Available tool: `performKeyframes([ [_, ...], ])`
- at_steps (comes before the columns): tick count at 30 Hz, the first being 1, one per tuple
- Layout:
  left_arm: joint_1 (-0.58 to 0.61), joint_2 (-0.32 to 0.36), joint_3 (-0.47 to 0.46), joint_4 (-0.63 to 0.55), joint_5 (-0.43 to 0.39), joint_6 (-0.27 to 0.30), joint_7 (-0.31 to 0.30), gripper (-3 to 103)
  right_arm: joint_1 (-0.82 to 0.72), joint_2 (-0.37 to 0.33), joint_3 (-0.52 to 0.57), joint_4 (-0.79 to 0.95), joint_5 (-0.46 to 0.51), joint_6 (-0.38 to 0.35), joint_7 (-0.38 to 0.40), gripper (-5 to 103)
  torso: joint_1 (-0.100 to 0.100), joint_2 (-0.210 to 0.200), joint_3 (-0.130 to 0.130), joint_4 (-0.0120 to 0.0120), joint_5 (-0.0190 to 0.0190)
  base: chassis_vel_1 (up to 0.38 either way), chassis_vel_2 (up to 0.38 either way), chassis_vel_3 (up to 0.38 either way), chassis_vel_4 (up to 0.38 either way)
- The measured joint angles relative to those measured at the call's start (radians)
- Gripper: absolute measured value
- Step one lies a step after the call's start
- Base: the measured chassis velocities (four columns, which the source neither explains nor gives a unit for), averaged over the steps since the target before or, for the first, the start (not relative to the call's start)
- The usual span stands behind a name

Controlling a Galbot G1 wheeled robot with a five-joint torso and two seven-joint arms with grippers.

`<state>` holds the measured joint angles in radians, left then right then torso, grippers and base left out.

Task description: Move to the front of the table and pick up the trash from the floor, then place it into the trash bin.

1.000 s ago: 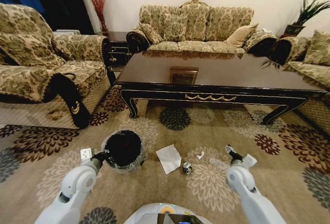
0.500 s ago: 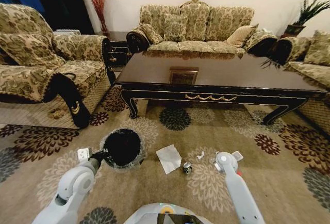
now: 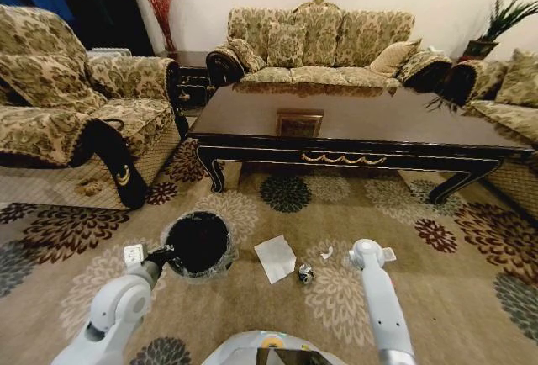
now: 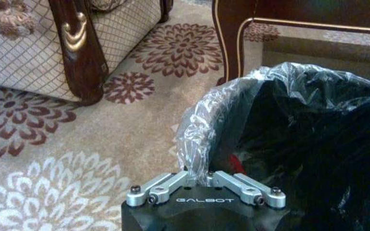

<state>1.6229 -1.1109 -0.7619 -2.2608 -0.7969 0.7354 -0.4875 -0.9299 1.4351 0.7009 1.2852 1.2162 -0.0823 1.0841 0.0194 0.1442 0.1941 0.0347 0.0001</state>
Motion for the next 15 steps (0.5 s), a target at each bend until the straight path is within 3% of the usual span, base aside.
performKeyframes([
  [15, 0.016, -0.010, 0.001, -0.002, 0.010, 0.000, -0.001, 1, 0.096, -0.039, 0.018, -0.333, -0.009, 0.142, -0.225, 100, 0.000, 0.000, 0.000, -0.0001, 0.0000, 0.000, 0.000, 0.000, 0.000],
])
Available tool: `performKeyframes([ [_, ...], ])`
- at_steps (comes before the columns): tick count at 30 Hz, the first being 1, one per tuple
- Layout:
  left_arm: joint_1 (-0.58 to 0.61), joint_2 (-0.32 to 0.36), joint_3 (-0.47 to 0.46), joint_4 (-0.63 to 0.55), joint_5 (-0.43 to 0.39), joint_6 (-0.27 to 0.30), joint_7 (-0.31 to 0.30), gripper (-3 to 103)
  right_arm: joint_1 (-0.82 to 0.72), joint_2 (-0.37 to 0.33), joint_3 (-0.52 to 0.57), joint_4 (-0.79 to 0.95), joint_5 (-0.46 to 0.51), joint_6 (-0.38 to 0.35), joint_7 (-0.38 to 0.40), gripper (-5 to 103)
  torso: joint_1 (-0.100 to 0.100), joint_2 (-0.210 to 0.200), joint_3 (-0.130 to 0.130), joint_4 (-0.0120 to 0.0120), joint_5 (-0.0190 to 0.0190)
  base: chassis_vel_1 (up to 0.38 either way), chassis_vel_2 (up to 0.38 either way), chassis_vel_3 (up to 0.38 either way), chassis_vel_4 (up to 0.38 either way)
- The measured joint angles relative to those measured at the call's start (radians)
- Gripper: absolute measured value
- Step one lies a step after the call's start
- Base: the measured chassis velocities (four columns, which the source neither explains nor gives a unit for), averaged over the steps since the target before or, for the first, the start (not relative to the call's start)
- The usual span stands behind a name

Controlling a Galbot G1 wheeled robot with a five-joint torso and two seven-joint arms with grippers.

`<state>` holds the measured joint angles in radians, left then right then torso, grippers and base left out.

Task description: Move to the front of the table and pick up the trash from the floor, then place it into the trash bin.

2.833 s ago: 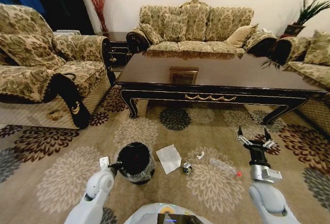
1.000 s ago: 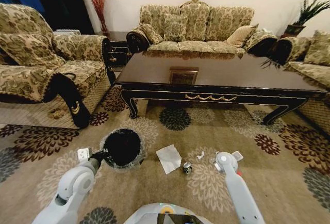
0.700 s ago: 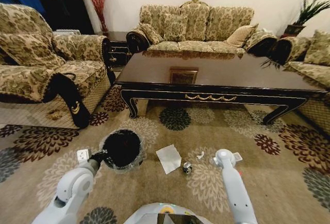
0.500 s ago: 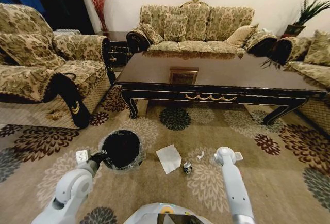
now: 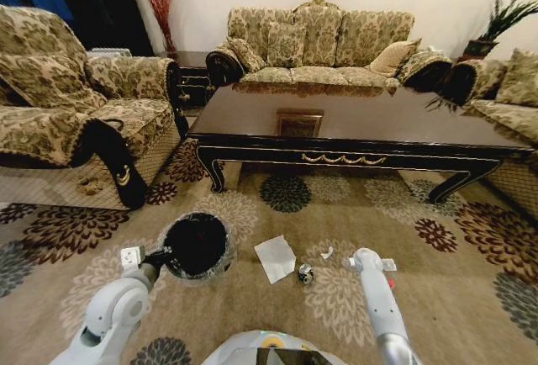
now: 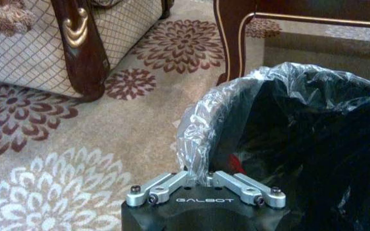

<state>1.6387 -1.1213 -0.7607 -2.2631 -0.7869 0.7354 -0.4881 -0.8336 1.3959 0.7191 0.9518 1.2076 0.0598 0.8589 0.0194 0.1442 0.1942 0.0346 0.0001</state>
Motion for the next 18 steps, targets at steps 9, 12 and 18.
performKeyframes([
  [9, 0.008, -0.005, 0.002, 0.000, 0.008, 0.000, 0.000, 1, 0.037, 0.000, 0.000, -0.052, 0.014, 0.011, -0.040, 100, 0.000, 0.000, 0.000, 0.0002, -0.0002, 0.000, 0.000, 0.000, 0.000],
  [12, 0.009, -0.006, 0.002, 0.000, 0.008, 0.000, 0.000, 1, 0.037, 0.002, -0.001, -0.063, 0.009, 0.004, -0.040, 100, 0.000, 0.000, 0.000, 0.0001, 0.0000, 0.000, 0.000, 0.000, 0.000],
  [18, 0.008, -0.014, 0.005, -0.001, 0.009, 0.000, -0.002, 1, 0.036, 0.001, -0.005, -0.079, -0.008, -0.005, -0.045, 95, 0.000, 0.000, 0.000, 0.0001, -0.0001, 0.000, 0.000, 0.000, 0.000],
])
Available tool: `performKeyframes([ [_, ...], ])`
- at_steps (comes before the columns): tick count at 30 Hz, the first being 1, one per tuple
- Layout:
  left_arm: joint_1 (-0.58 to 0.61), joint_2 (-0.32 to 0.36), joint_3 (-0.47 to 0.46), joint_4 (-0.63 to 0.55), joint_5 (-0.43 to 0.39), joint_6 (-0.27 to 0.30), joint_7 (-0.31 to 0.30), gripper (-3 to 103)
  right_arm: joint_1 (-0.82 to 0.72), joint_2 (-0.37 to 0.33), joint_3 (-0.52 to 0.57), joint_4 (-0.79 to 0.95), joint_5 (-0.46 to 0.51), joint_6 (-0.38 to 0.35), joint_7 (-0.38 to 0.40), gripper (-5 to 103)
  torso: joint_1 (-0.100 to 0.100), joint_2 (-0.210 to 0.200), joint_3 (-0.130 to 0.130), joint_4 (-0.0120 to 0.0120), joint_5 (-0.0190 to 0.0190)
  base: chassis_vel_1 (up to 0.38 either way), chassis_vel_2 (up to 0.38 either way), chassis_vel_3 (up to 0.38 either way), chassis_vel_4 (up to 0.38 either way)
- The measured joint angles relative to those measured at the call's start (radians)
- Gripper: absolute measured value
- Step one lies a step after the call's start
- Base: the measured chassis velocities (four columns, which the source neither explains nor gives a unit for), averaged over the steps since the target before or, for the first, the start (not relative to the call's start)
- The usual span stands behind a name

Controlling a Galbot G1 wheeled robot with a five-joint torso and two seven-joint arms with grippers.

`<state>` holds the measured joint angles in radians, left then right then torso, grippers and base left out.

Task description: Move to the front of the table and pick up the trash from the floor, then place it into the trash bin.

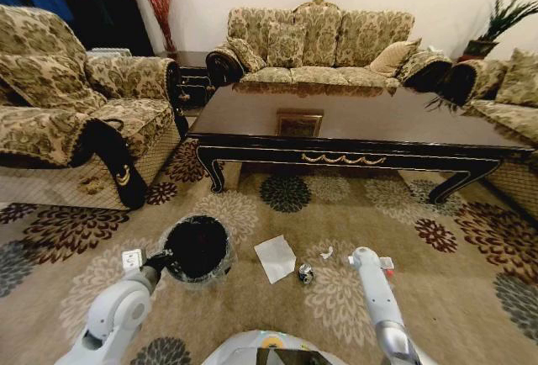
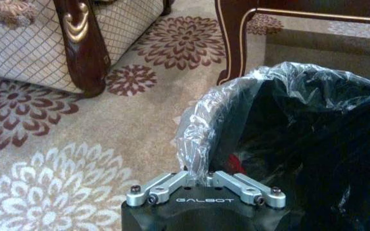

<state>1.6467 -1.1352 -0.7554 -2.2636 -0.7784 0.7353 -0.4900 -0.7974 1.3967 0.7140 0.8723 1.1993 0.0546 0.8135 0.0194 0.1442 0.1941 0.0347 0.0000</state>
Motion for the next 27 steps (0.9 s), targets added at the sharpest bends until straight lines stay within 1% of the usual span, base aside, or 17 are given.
performKeyframes([
  [1, 0.000, 0.000, 0.000, 0.000, 0.000, 0.000, 0.000, 1, 0.000, 0.000, 0.000, 0.000, 0.000, 0.000, 0.000, 95, 0.000, 0.000, 0.000, 0.0000, 0.0000, 0.000, 0.000, 0.000, 0.000],
  [5, 0.000, -0.002, 0.004, 0.000, 0.000, 0.000, 0.000, 1, -0.003, -0.004, -0.002, -0.006, -0.012, -0.001, -0.003, 74, 0.000, 0.000, 0.000, 0.0000, 0.0000, 0.000, 0.000, 0.000, 0.000],
  [6, 0.000, -0.002, 0.004, 0.000, 0.000, 0.000, 0.000, 1, -0.003, -0.004, -0.002, -0.006, -0.012, -0.001, -0.003, 74, 0.000, 0.000, 0.000, 0.0000, 0.0000, 0.000, 0.000, 0.000, 0.000],
  [7, 0.000, -0.002, 0.005, 0.000, 0.001, 0.000, 0.000, 1, -0.005, -0.004, -0.002, -0.008, -0.017, -0.001, -0.003, 68, 0.000, 0.000, 0.000, 0.0000, 0.0000, 0.000, 0.000, 0.000, 0.000],
  [8, 0.000, -0.002, 0.006, 0.000, 0.001, 0.000, -0.001, 1, -0.006, -0.005, -0.002, -0.009, -0.022, -0.001, -0.004, 68, 0.000, 0.000, 0.000, 0.0000, 0.0001, 0.000, 0.000, 0.000, 0.000],
  [9, 0.000, -0.002, 0.007, 0.000, 0.001, 0.000, -0.001, 1, -0.008, -0.006, -0.003, -0.011, -0.028, -0.001, -0.006, 63, 0.000, 0.000, 0.000, 0.0000, 0.0000, 0.000, 0.000, 0.000, 0.000],
  [10, 0.000, -0.002, 0.007, 0.000, 0.001, 0.000, -0.001, 1, -0.008, -0.006, -0.003, -0.011, -0.028, -0.001, -0.006, 63, 0.000, 0.000, 0.000, 0.0000, 0.0000, 0.000, 0.000, 0.000, 0.000],
  [13, 0.000, -0.002, 0.007, 0.000, 0.001, 0.000, -0.001, 1, -0.012, -0.009, -0.006, -0.011, -0.038, 0.000, -0.009, 47, 0.000, 0.000, 0.000, 0.0001, -0.0003, 0.000, 0.000, 0.000, 0.000],
  [14, 0.000, -0.002, 0.007, 0.000, 0.001, 0.000, -0.001, 1, -0.012, -0.009, -0.006, -0.011, -0.038, 0.000, -0.009, 47, 0.000, 0.000, 0.000, 0.0001, -0.0003, 0.000, 0.000, 0.000, 0.000],
  [17, -0.001, -0.002, 0.008, -0.001, 0.001, 0.000, -0.001, 1, -0.018, -0.010, -0.010, -0.005, -0.049, 0.001, -0.009, 37, 0.000, 0.000, 0.000, 0.0001, -0.0001, 0.000, 0.000, 0.000, 0.000],
  [19, -0.001, -0.002, 0.009, -0.001, 0.002, 0.000, -0.001, 1, -0.021, -0.010, -0.013, -0.001, -0.053, 0.002, -0.009, 37, 0.000, 0.000, 0.000, 0.0001, 0.0000, 0.000, 0.000, 0.000, 0.000],
  [21, -0.002, -0.001, 0.012, 0.000, 0.002, 0.000, -0.001, 1, -0.041, -0.010, -0.024, 0.027, -0.065, 0.002, -0.010, 30, 0.000, 0.000, 0.000, 0.0001, 0.0004, 0.000, 0.000, 0.000, 0.000],
  [22, -0.003, -0.001, 0.015, -0.001, 0.002, 0.000, -0.001, 1, -0.068, -0.011, -0.041, 0.065, -0.077, 0.002, -0.013, 27, 0.000, 0.000, 0.000, 0.0000, 0.0006, 0.000, 0.000, 0.000, 0.000],
  [24, -0.004, -0.001, 0.018, -0.001, 0.002, 0.000, -0.001, 1, -0.092, -0.013, -0.057, 0.101, -0.095, 0.005, -0.019, 24, 0.000, 0.000, 0.000, -0.0001, 0.0006, 0.000, 0.000, 0.000, 0.000],
  [25, -0.004, 0.000, 0.023, 0.000, 0.002, 0.000, -0.001, 1, -0.135, -0.020, -0.091, 0.183, -0.131, 0.015, -0.040, 22, 0.000, 0.000, 0.000, -0.0003, 0.0006, 0.000, 0.000, 0.000, 0.000],
  [26, -0.004, 0.000, 0.027, -0.001, 0.002, 0.000, -0.001, 1, -0.163, -0.026, -0.118, 0.248, -0.147, 0.024, -0.054, 21, 0.000, 0.000, 0.000, -0.0003, 0.0002, 0.000, 0.000, 0.000, 0.000],
  [27, -0.004, 0.000, 0.027, -0.001, 0.002, 0.000, -0.001, 1, -0.163, -0.026, -0.118, 0.248, -0.147, 0.024, -0.054, 21, 0.000, 0.000, 0.000, -0.0003, 0.0002, 0.000, 0.000, 0.000, 0.000],
])
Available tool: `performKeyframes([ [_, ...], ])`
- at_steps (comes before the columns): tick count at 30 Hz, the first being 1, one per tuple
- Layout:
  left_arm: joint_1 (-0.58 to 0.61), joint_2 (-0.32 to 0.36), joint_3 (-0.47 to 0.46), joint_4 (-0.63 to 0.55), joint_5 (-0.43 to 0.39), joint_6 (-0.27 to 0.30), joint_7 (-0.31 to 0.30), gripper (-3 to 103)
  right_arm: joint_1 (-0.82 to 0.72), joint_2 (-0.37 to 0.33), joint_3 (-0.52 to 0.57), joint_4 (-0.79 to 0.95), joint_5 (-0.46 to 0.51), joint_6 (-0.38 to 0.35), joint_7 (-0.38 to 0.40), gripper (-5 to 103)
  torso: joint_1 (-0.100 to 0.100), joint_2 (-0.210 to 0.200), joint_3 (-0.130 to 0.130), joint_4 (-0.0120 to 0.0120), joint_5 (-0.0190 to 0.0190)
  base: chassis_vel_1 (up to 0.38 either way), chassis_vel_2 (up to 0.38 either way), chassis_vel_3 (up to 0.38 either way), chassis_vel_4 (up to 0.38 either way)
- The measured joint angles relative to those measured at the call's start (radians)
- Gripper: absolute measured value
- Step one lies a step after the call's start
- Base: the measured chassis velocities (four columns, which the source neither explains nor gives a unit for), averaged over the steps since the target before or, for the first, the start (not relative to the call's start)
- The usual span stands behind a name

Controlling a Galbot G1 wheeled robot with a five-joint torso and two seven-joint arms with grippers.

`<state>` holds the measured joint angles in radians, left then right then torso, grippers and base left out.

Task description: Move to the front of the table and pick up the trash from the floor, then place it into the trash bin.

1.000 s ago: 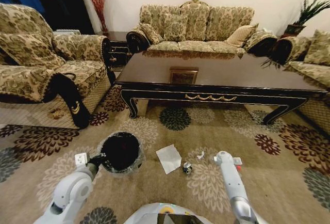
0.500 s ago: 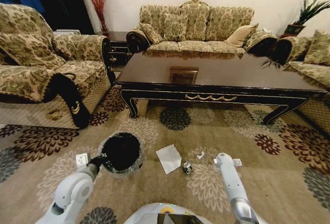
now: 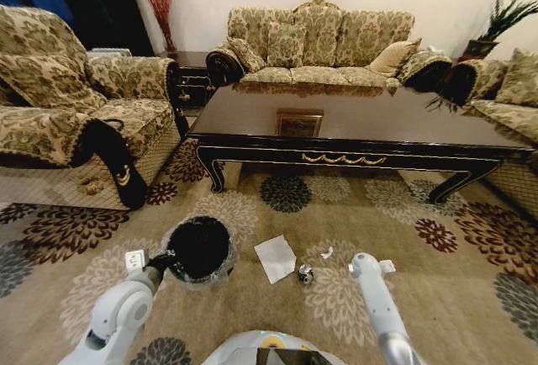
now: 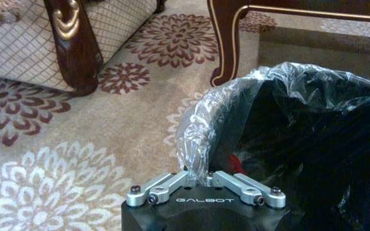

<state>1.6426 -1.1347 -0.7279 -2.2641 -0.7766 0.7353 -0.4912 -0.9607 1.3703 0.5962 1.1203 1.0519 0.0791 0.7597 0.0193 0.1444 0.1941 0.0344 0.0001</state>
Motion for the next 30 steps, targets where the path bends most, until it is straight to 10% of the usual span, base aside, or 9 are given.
performKeyframes([
  [13, -0.024, -0.010, 0.064, 0.030, -0.001, 0.000, 0.002, 1, -0.131, -0.034, -0.240, 0.617, -0.023, 0.088, -0.045, 21, 0.000, 0.000, 0.000, 0.0004, -0.0002, 0.000, 0.000, 0.000, 0.000],
  [30, -0.123, 0.083, 0.140, 0.084, -0.251, 0.000, -0.084, 1, -0.033, -0.173, -0.671, 0.752, -0.133, 0.407, -0.510, 21, 0.000, 0.000, 0.000, 0.0003, -0.0003, 0.000, 0.000, 0.000, 0.000],
])
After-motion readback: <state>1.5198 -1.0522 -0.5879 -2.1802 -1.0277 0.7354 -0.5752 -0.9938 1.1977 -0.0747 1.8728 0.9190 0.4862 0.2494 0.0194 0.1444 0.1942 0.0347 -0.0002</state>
